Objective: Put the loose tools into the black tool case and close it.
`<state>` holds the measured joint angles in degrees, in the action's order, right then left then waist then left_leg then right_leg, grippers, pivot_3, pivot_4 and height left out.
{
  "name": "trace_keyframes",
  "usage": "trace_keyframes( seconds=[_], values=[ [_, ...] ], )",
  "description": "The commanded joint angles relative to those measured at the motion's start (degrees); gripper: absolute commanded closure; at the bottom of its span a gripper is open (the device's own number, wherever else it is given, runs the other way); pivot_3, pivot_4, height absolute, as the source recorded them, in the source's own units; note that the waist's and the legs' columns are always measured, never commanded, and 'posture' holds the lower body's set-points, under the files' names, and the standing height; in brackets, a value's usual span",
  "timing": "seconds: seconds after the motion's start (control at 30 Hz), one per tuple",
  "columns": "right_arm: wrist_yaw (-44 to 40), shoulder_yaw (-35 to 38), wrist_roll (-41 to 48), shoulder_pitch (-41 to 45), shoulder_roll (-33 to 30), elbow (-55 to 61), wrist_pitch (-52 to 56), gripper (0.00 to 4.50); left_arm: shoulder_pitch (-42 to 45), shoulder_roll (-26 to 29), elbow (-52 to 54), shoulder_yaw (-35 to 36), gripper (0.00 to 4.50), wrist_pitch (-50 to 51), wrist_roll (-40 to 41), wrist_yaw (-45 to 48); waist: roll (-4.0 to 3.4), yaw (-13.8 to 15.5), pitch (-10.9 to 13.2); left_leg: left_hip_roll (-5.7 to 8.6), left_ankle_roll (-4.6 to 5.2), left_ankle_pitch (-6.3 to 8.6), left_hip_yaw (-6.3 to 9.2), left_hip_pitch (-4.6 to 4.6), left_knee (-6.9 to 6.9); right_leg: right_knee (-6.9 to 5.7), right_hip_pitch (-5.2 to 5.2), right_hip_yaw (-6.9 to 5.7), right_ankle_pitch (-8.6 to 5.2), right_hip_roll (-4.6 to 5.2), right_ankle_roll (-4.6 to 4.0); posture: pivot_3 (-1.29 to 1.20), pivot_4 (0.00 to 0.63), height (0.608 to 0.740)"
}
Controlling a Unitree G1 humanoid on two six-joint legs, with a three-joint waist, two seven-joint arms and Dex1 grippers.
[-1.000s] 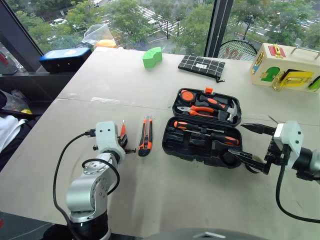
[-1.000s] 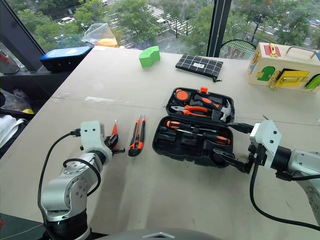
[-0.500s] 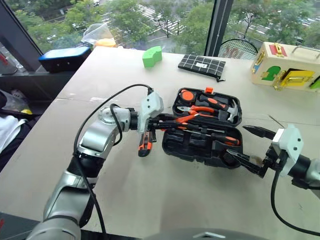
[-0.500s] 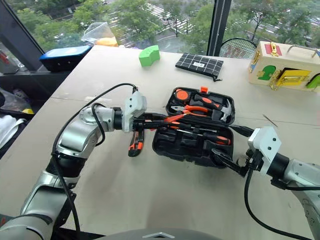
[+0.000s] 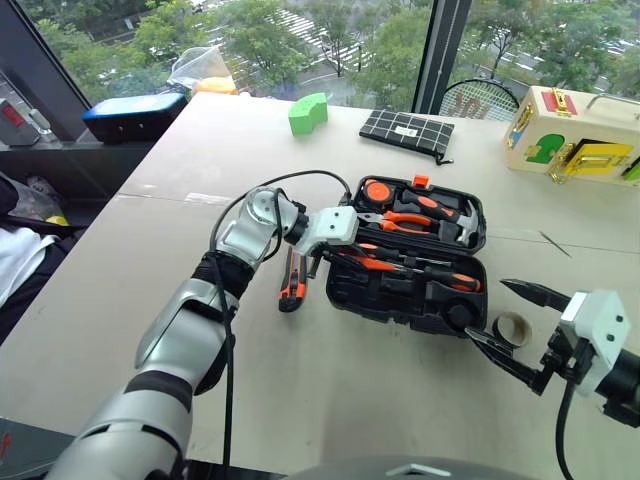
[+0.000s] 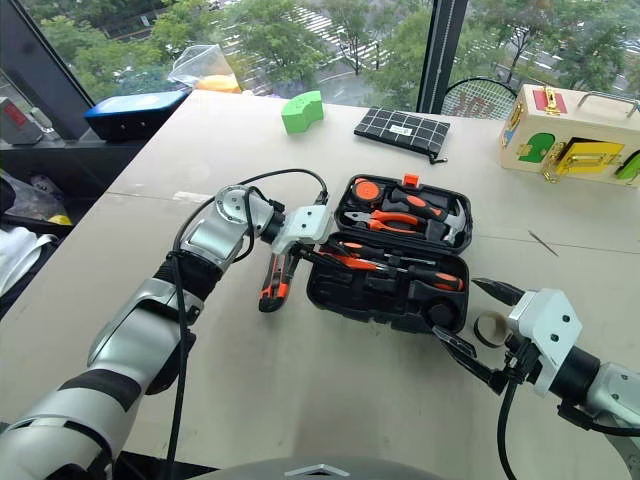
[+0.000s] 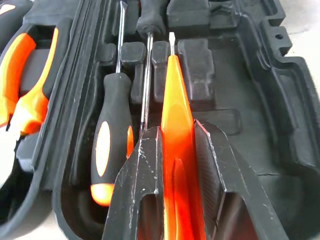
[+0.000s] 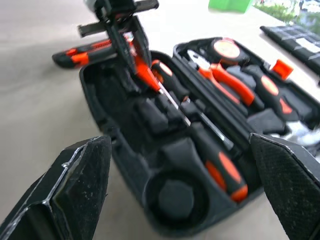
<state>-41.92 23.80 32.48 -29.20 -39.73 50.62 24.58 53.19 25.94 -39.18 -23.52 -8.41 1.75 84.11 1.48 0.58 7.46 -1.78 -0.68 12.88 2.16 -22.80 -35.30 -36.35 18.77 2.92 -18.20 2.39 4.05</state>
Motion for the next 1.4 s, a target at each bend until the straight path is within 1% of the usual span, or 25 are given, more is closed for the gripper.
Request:
trace_keyframes(
  seconds=[0.03,0.2,0.3,0.47,0.73,0.8,0.83,0.93,1.0,1.07,1.1,1.13,1.17,1.23,1.3,1.4],
  values=[
    [-3.09,3.39,1.06,-1.78,-0.78,1.11,-2.25,0.00,0.41,-1.81,-3.31,-1.59,4.18,-2.04,-3.96,-1.58,-0.03,0.06,-0.04,0.00,0.00,0.00,0.00,0.03,-0.02,-0.07,0.00,0.00,-0.01,0.00,0.01,0.00,0.150,0.740],
    [-4.42,3.84,0.45,-2.10,-0.81,0.12,-3.19,0.00,0.53,-2.98,-2.73,-2.16,4.18,-1.74,-6.10,-1.24,0.00,0.00,-0.10,0.00,0.00,0.00,0.01,0.05,-0.07,-0.17,0.00,0.02,-0.01,-0.02,0.02,0.00,0.150,0.740],
    [-4.51,3.69,0.19,-1.88,-0.79,-0.25,-3.38,0.00,-0.07,-2.81,0.32,-2.96,4.18,1.47,-6.71,0.07,-0.01,0.02,-0.09,0.00,0.00,0.00,0.02,0.06,-0.06,-0.19,0.00,0.01,-0.02,-0.04,0.03,0.00,0.150,0.740],
    [-3.84,2.83,-0.64,-1.88,-0.32,-0.20,-3.50,0.00,-1.14,-2.45,4.25,-3.61,4.18,5.86,-8.89,-1.55,-0.01,0.03,-0.09,-0.01,0.00,0.00,0.02,0.06,-0.06,-0.20,0.00,0.02,-0.03,-0.04,0.04,0.00,0.150,0.740],
    [-2.82,1.61,-1.63,-1.85,0.21,0.08,-3.33,0.00,-2.19,-1.97,10.07,-3.81,4.18,12.27,-8.94,-0.53,-0.01,0.00,-0.10,-0.01,0.00,0.00,0.02,0.06,-0.10,-0.24,0.00,0.03,-0.03,-0.04,0.04,0.00,0.150,0.740],
    [-2.69,1.49,-1.83,-1.84,0.33,0.07,-3.35,0.00,-2.09,-2.10,11.50,-3.09,3.14,14.14,-7.93,-0.28,-0.02,-0.06,-0.10,-0.03,0.00,0.00,0.03,0.06,-0.09,-0.24,0.01,0.03,-0.04,-0.07,0.04,0.00,0.150,0.740],
    [-2.60,1.44,-2.03,-1.94,0.45,0.06,-3.42,0.00,-1.64,-2.55,12.96,-1.25,2.76,16.34,-5.90,-0.57,-0.04,-0.12,-0.07,-0.04,0.00,0.00,0.03,0.06,-0.09,-0.24,0.01,0.03,-0.04,-0.08,0.03,0.00,0.150,0.740],
    [-2.26,1.52,-2.32,-2.25,0.90,0.09,-3.55,0.00,-0.15,-2.57,16.59,3.65,1.35,24.19,0.12,0.34,0.00,-0.10,0.03,-0.09,0.00,0.00,0.06,0.02,-0.10,-0.25,0.02,0.00,-0.04,-0.13,0.03,0.00,0.150,0.740],
    [-2.05,1.00,-2.73,-2.36,1.29,0.10,-3.67,0.00,1.42,-2.09,17.11,7.68,1.35,31.45,4.49,0.03,0.00,-0.10,0.02,-0.10,0.00,0.00,0.05,0.01,-0.13,-0.25,0.02,0.01,-0.04,-0.13,0.03,0.00,0.150,0.740],
    [-1.92,0.46,-3.12,-2.16,1.49,-0.08,-3.74,0.00,1.83,-1.81,17.30,10.01,1.35,35.81,6.99,-0.78,0.00,-0.13,0.02,-0.10,0.00,0.00,0.06,0.02,-0.13,-0.27,0.02,0.00,-0.04,-0.13,0.03,0.00,0.150,0.740],
    [-1.81,0.10,-3.31,-1.83,1.54,-0.30,-3.72,0.00,1.23,-1.61,17.36,10.60,1.97,36.55,7.39,-1.63,-0.02,-0.19,0.01,-0.10,0.00,0.00,0.07,0.02,-0.14,-0.28,0.02,-0.01,-0.05,-0.13,0.04,0.00,0.150,0.740],
    [-1.73,-0.21,-3.47,-1.50,1.56,-0.51,-3.69,0.00,0.47,-1.48,17.60,10.89,2.19,36.93,7.56,-2.47,-0.04,-0.31,0.00,-0.10,0.00,0.00,0.06,0.04,-0.14,-0.28,0.01,0.01,-0.05,-0.13,0.04,0.00,0.150,0.740],
    [-1.71,-0.44,-3.59,-1.18,1.55,-0.77,-3.66,0.00,-0.41,-1.46,18.16,11.00,2.54,37.19,7.71,-3.17,-0.04,-0.38,-0.01,-0.10,0.00,0.00,0.05,0.05,-0.13,-0.28,0.01,0.01,-0.05,-0.13,0.04,0.00,0.150,0.740],
    [-1.69,-0.83,-3.71,-0.21,1.26,-1.42,-3.45,0.00,-2.98,-2.15,20.57,11.39,3.57,38.46,8.88,-4.88,-0.04,-0.53,-0.01,-0.10,0.00,0.00,0.06,0.06,-0.13,-0.29,0.01,0.01,-0.05,-0.13,0.04,0.00,0.150,0.740],
    [-1.89,-0.82,-3.68,0.56,0.85,-2.02,-3.28,0.00,-5.36,-2.40,22.51,11.16,4.42,38.90,9.15,-6.45,-0.04,-0.56,0.00,-0.10,0.00,0.00,0.05,0.06,-0.14,-0.30,0.01,0.03,-0.05,-0.13,0.04,0.00,0.150,0.740],
    [-2.45,-0.23,-3.30,1.45,0.21,-2.69,-2.91,0.00,-8.95,-2.99,25.37,10.82,4.47,39.57,9.16,-9.24,-0.02,-0.56,0.01,-0.11,-0.01,-0.01,0.07,0.04,-0.15,-0.32,0.01,0.01,-0.05,-0.13,0.03,0.00,0.150,0.740]
  ],
)
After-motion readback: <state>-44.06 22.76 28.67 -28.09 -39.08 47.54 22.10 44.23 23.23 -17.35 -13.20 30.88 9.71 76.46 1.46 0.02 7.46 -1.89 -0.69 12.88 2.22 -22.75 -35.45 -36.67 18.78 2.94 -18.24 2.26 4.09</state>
